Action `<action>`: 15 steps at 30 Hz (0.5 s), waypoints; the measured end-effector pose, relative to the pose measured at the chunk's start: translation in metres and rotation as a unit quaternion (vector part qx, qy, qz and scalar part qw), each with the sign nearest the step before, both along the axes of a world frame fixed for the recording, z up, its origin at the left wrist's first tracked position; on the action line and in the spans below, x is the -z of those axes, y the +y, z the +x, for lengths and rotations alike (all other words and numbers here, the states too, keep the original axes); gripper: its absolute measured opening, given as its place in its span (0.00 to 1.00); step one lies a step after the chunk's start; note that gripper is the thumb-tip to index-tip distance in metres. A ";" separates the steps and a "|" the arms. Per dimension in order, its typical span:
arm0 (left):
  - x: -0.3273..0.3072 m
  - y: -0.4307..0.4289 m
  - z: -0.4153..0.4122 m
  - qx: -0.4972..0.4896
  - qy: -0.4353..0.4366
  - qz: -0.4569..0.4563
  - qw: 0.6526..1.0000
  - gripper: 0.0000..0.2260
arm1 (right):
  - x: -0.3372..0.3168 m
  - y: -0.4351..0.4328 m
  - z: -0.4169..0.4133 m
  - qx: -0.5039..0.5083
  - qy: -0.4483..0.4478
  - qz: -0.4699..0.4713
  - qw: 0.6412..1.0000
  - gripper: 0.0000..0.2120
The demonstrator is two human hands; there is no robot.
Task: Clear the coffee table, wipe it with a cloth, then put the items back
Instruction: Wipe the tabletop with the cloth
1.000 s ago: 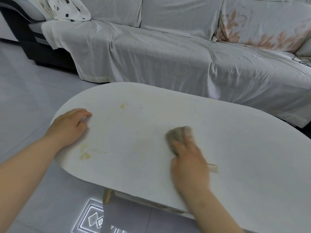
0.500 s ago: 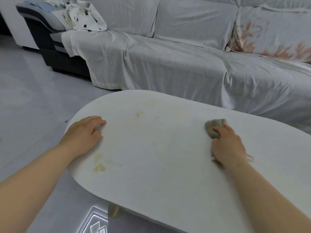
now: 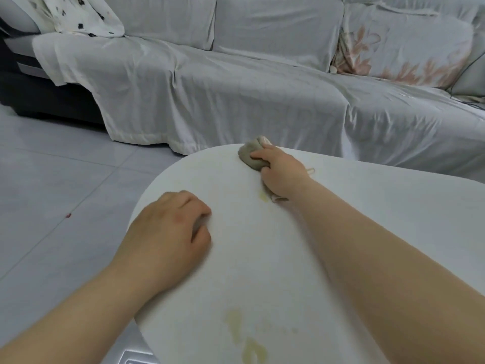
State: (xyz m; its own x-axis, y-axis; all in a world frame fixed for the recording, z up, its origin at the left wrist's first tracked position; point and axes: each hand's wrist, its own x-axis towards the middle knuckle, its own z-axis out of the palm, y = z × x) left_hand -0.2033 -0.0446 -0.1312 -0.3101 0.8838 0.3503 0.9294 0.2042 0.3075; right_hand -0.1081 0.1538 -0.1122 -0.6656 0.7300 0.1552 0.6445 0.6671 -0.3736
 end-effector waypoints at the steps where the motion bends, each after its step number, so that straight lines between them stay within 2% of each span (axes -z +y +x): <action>1: -0.001 0.000 0.000 0.003 -0.005 0.004 1.000 0.18 | -0.001 0.004 0.004 -0.007 0.003 -0.011 1.000 0.22; 3: -0.004 -0.002 0.000 0.006 -0.004 0.009 1.000 0.17 | -0.002 0.016 0.023 0.022 0.016 -0.029 0.999 0.23; 6: -0.005 -0.006 0.003 0.010 0.010 -0.003 1.000 0.18 | -0.003 0.031 0.057 0.142 0.030 -0.038 0.989 0.23; 8: -0.005 -0.009 0.004 -0.026 -0.016 0.001 1.000 0.19 | -0.003 0.031 0.063 0.162 0.016 -0.037 0.986 0.23; 11: 0.000 -0.008 0.006 -0.089 -0.016 0.043 0.995 0.17 | 0.000 0.009 0.050 0.104 0.031 -0.019 0.994 0.23; 15: 0.002 -0.005 0.010 -0.104 -0.025 0.065 0.992 0.09 | 0.012 -0.033 0.041 -0.088 0.033 0.023 0.995 0.23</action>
State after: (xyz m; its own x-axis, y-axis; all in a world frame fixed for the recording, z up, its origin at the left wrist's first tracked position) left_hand -0.1935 -0.0496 -0.1330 -0.5003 0.7471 0.4376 0.8546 0.3448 0.3883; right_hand -0.0667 0.1207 -0.1244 -0.7695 0.5946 0.2331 0.4917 0.7845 -0.3779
